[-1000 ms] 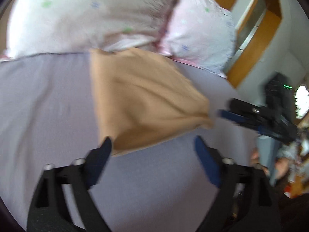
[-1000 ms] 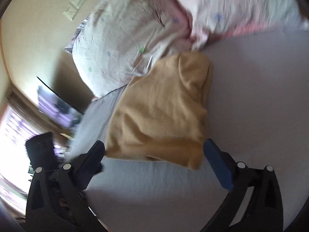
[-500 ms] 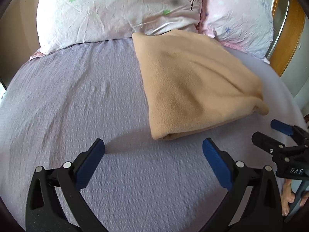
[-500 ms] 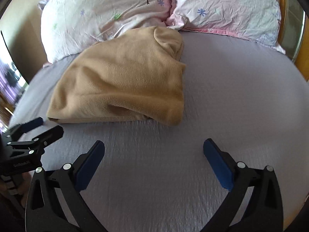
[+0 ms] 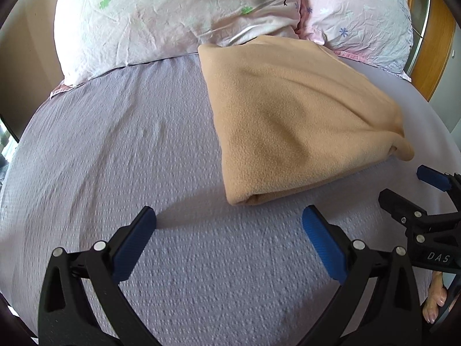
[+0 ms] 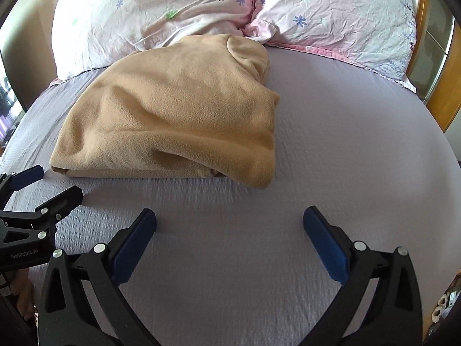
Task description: Fold small clothes
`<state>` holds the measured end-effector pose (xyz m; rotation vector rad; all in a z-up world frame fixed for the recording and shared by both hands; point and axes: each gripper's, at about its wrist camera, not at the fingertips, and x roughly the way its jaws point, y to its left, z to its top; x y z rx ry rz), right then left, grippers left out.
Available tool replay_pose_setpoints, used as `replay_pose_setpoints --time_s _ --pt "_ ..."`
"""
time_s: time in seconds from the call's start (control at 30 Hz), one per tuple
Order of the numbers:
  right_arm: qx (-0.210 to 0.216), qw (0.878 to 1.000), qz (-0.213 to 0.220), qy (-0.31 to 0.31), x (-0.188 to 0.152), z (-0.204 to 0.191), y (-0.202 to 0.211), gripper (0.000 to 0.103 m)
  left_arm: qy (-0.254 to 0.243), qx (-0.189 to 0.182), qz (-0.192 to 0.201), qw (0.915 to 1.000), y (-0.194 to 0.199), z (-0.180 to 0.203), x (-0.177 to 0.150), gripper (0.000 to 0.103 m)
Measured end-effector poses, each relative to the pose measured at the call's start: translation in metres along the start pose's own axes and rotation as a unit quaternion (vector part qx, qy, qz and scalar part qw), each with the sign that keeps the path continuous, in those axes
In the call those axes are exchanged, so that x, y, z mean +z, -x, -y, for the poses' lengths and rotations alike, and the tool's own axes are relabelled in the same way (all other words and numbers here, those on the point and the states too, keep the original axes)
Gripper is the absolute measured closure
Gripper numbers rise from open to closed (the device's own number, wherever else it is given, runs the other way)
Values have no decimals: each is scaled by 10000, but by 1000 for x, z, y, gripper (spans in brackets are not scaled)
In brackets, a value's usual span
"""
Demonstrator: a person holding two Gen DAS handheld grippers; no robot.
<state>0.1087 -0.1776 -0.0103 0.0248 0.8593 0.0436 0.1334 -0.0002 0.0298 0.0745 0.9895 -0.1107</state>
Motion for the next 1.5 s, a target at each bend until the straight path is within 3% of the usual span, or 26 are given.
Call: replay_pose_setpoints --time_s 1.5 --pt "-38 10000 8 -47 0 -3 0 1 0 -2 1 10000 0 0 0 2"
